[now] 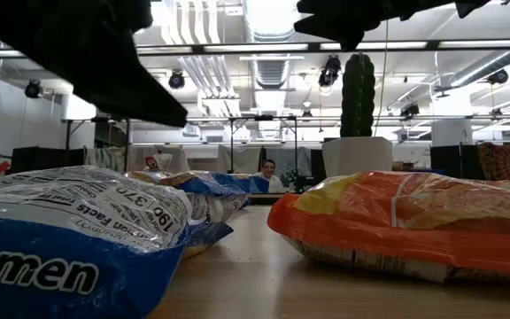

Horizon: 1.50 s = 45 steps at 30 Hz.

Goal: Sort Maruchan noodles
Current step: Put the middle right blue noodle pack into the transparent bin

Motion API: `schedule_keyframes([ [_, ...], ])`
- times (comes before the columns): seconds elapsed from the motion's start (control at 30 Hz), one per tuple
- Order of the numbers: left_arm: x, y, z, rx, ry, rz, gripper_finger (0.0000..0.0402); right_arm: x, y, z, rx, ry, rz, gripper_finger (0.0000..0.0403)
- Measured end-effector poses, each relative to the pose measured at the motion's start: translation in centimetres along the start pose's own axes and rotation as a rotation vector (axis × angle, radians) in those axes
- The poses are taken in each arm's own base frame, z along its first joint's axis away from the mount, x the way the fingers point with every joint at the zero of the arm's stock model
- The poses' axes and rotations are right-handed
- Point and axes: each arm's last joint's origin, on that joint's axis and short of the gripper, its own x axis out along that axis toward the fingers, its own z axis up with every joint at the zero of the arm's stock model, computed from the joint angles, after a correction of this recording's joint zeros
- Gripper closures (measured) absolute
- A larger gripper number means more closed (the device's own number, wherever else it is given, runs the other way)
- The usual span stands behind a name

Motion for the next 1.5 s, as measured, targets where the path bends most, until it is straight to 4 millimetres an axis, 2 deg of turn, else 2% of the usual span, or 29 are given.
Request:
schedule_keyframes([
  [0.13, 0.7, 0.9, -1.1, -0.036, -0.023, 0.013, 0.0178, 0.0, 0.0, 0.0, 0.001, 0.001, 0.000, 0.0174],
  [0.27, 2.3, 1.5, -2.3, -0.044, 0.060, -0.014, 0.0178, 0.0, 0.0, 0.0, 0.001, 0.002, 0.000, 0.0174],
  [0.43, 3.9, 1.2, -3.2, -0.033, 0.161, -0.071, 0.0178, 0.0, 0.0, -0.1, 0.001, 0.007, 0.000, 0.0174],
  [0.63, 5.2, 0.6, -3.6, -0.027, 0.198, -0.086, 0.0184, 0.0, 0.0, -0.3, 0.015, 0.029, 0.000, 0.0174],
  [0.77, 5.5, 0.3, -3.5, -0.020, 0.213, -0.093, 0.0217, 0.0, 0.0, -0.3, 0.016, 0.031, 0.000, 0.0174],
  [0.9, 5.6, 0.5, -3.3, -0.007, 0.257, -0.069, 0.0290, 0.0, 0.0, -0.5, 0.020, 0.048, 0.000, 0.0174],
  [1.0, 5.6, 0.4, -3.0, 0.007, 0.271, -0.060, 0.0361, 0.0, 0.0, -0.5, 0.023, 0.050, 0.000, 0.0174],
  [1.07, 5.6, 0.4, -2.8, 0.020, 0.278, -0.058, 0.0387, 0.0, 0.0, -0.5, 0.033, 0.050, -0.001, 0.0174],
  [1.23, 5.1, 0.7, -1.9, 0.061, 0.314, -0.004, 0.0385, 0.0, 0.0, -0.5, 0.035, 0.053, -0.001, 0.0174],
  [1.5, 1.8, 1.6, 2.8, 0.115, 0.218, 0.007, 0.0396, -0.1, 0.1, -1.1, 0.048, 0.114, 0.004, 0.0174],
])
